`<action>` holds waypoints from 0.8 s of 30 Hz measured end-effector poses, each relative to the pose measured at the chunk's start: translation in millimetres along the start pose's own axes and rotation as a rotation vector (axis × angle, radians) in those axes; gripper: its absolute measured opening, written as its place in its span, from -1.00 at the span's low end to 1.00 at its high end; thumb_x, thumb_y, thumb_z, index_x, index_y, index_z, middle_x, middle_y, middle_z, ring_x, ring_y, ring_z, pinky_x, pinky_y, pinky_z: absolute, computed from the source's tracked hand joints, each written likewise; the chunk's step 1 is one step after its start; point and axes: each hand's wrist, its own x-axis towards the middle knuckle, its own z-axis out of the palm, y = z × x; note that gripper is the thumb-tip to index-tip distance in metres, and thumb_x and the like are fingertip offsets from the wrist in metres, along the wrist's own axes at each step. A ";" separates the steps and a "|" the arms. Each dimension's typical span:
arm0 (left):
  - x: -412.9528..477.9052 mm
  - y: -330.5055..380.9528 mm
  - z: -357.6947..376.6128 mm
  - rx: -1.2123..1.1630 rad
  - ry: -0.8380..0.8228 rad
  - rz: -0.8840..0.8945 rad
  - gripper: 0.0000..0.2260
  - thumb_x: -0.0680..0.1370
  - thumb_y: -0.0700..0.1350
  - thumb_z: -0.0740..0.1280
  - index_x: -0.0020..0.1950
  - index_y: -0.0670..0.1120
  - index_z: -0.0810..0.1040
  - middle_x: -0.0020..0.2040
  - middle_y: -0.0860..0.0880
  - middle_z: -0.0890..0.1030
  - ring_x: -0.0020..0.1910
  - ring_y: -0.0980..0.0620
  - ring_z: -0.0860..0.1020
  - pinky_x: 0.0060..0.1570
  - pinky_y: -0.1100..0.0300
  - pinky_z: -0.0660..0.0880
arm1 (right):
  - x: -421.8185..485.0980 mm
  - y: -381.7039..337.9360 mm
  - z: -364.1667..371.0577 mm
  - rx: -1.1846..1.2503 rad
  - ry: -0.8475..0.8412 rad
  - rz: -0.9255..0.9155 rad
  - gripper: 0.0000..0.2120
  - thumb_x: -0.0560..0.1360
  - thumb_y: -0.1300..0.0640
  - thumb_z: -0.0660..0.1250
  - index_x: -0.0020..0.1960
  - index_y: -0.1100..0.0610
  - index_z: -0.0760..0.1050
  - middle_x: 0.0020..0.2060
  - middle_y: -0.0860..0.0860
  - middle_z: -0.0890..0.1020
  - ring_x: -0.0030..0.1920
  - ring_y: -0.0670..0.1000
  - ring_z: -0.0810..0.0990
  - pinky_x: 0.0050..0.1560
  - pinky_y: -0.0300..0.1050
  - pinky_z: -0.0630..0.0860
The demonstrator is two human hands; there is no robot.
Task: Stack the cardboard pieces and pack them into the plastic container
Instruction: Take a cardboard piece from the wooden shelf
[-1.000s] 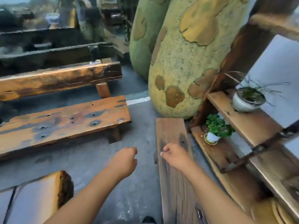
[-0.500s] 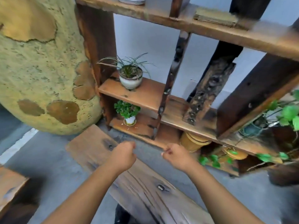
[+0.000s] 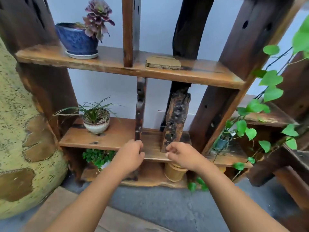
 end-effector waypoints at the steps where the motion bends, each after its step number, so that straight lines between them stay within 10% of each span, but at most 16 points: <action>1: 7.1 8.1 -6.7 0.030 0.011 0.008 -0.73 0.54 -0.05 0.30 0.22 -0.05 0.55 0.15 -0.10 0.55 0.17 -0.13 0.55 0.20 0.06 0.47 | 2.4 1.5 -14.5 -0.009 0.020 -0.003 -0.71 0.51 -0.04 0.35 0.17 0.05 0.55 0.00 -0.02 0.65 0.03 -0.01 0.61 0.11 -0.07 0.52; 11: 99.5 105.0 -105.6 0.210 0.035 0.096 -0.66 0.55 -0.03 0.32 0.29 -0.10 0.51 0.23 -0.10 0.59 0.19 -0.11 0.55 0.01 0.12 0.44 | 62.8 -17.3 -132.5 -0.274 0.192 -0.128 -0.66 0.52 -0.02 0.28 0.24 0.10 0.49 0.13 0.06 0.62 0.14 0.12 0.58 -0.03 -0.11 0.43; 21: 174.6 132.3 -188.9 0.077 0.228 0.111 -0.84 0.54 0.01 0.33 -0.04 -0.07 0.58 -0.11 -0.06 0.63 -0.18 0.03 0.55 -0.31 0.21 0.41 | 137.4 -77.2 -244.6 -0.126 0.351 -0.079 -0.69 0.46 -0.03 0.35 0.13 0.11 0.50 0.02 0.05 0.59 -0.05 0.05 0.56 0.00 0.01 0.58; 24: 203.8 134.5 -203.2 0.064 0.285 0.061 -0.76 0.54 -0.01 0.31 0.13 -0.12 0.54 0.01 -0.09 0.62 -0.07 -0.02 0.57 -0.09 0.10 0.55 | 165.9 -87.3 -257.4 -0.118 0.313 -0.018 -0.66 0.49 -0.03 0.35 0.17 0.14 0.46 0.00 0.06 0.57 -0.15 0.01 0.53 -0.25 -0.11 0.49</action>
